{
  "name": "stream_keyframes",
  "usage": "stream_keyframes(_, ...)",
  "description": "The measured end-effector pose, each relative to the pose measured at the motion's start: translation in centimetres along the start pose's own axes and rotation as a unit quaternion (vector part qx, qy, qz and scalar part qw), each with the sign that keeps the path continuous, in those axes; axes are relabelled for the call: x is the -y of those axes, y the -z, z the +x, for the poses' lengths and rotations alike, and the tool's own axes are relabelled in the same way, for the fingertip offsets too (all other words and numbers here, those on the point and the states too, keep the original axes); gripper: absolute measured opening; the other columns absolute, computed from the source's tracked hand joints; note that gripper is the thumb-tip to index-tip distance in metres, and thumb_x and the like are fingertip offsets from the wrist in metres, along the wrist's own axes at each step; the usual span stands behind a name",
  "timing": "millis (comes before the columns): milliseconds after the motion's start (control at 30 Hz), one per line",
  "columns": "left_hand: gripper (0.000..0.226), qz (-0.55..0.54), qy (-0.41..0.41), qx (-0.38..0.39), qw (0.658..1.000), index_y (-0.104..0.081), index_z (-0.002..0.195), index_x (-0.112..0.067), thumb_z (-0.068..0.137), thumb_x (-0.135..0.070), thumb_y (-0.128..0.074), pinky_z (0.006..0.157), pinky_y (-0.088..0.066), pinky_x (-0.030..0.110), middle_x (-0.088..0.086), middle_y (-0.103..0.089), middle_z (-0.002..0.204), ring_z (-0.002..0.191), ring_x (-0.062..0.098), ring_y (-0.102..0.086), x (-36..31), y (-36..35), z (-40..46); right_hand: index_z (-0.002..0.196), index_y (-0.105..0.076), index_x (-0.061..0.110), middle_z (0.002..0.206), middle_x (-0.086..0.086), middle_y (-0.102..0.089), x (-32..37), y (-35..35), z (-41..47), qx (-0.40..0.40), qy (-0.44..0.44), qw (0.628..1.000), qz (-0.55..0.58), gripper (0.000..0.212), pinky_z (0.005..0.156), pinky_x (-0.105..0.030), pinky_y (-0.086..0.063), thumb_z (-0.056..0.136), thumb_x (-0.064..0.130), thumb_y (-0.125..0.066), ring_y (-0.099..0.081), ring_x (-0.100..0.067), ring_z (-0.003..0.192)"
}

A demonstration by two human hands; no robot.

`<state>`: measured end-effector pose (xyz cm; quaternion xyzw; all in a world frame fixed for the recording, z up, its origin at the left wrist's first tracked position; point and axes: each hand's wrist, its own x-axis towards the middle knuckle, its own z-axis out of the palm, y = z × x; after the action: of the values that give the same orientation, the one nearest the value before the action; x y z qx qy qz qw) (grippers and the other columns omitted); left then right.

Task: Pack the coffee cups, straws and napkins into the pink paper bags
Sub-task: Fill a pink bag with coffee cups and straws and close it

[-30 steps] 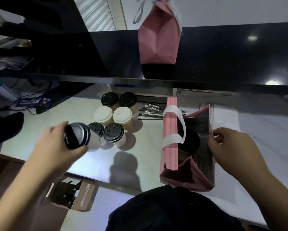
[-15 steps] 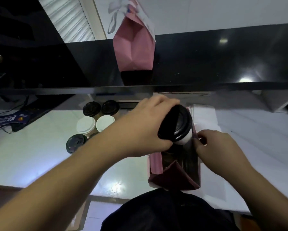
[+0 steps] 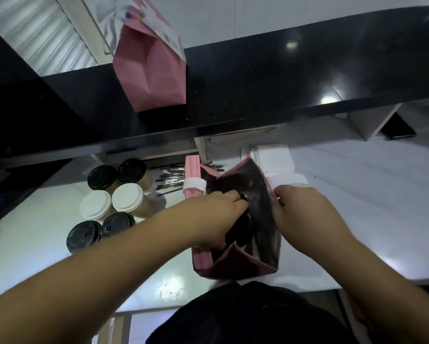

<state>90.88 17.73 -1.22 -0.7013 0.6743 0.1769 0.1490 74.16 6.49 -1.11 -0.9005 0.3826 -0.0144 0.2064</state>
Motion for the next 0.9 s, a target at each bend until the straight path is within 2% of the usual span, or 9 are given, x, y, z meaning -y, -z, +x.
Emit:
stream_keyframes(133,0.077,0.004,-0.014,-0.016,1.000,-0.040,0.153,-0.021,0.083,-0.010,-0.071,0.087,-0.059,0.047,0.003,-0.048,0.138,0.113,0.028,-0.058,-0.3,-2.0,0.3,0.080,-0.058,0.022,0.073,0.001,-0.063,0.1,0.3,-0.5,0.006,-0.002,1.000,0.005,0.032,0.059,-0.038,-0.052,0.103,0.038,-0.042,-0.059,-0.023,0.066)
stream_keyframes(200,0.075,-0.008,-0.022,-0.024,0.999,-0.040,0.153,-0.022,0.085,-0.005,-0.067,0.087,-0.059,0.048,0.002,-0.050,0.134,0.113,0.028,-0.058,-0.4,-2.7,0.4,0.079,-0.056,0.021,0.072,0.000,-0.063,0.1,0.3,-0.7,0.005,-0.002,1.000,0.006,0.033,0.060,-0.041,-0.053,0.103,0.038,-0.042,-0.058,-0.024,0.066)
stream_keyframes(433,0.085,0.009,-0.038,-0.029,0.999,-0.033,0.159,-0.021,0.083,-0.001,-0.067,0.094,-0.056,0.044,0.004,-0.047,0.141,0.123,0.027,-0.047,-0.5,-3.7,1.0,0.077,-0.054,0.020,0.067,0.001,-0.061,-0.1,0.1,-1.0,0.002,-0.002,1.000,0.013,0.034,0.058,-0.041,-0.052,0.104,0.037,-0.043,-0.058,-0.023,0.063)
stream_keyframes(667,0.087,0.027,-0.045,-0.022,0.998,-0.031,0.161,-0.019,0.084,-0.001,-0.068,0.088,-0.057,0.045,0.007,-0.043,0.143,0.121,0.028,-0.045,-0.5,-4.7,0.8,0.081,-0.059,0.020,0.072,0.000,-0.065,-0.2,-0.1,-1.0,-0.004,-0.001,1.000,0.020,0.033,0.063,-0.043,-0.055,0.105,0.037,-0.043,-0.061,-0.023,0.066)
stream_keyframes(900,0.082,0.004,-0.055,-0.010,0.998,-0.027,0.164,-0.022,0.092,0.001,-0.060,0.093,-0.057,0.044,0.008,-0.034,0.155,0.130,0.028,-0.041,-0.2,-6.4,0.9,0.086,-0.061,0.021,0.078,0.000,-0.070,-0.2,-0.2,-1.1,-0.008,-0.008,0.999,0.033,0.030,0.066,-0.043,-0.057,0.104,0.038,-0.044,-0.065,-0.024,0.072)
